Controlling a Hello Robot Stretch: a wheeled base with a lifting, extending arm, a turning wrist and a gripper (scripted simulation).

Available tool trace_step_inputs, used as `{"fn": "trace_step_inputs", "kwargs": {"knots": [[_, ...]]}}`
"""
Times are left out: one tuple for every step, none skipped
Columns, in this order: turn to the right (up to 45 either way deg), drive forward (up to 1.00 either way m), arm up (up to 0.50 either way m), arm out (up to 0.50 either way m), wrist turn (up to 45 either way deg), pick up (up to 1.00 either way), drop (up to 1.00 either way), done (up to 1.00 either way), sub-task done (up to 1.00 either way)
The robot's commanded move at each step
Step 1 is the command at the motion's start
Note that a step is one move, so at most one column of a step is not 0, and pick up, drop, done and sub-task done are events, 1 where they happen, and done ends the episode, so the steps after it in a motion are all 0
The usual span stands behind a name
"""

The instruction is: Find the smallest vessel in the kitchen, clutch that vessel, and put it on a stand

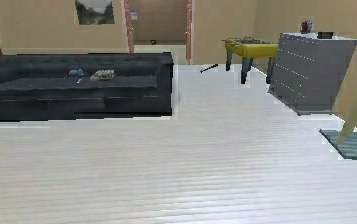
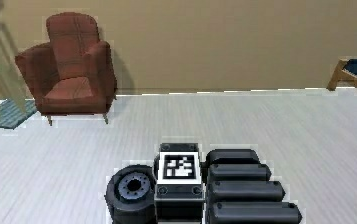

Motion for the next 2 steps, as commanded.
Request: {"fn": "trace_step_inputs", "kwargs": {"knots": [[0.0,0.65,0.0,0.0,0.0,0.0,0.0,0.0,0.0],[-45.0,0.0,0.0,0.0,0.0,0.0,0.0,0.0,0.0]]}}
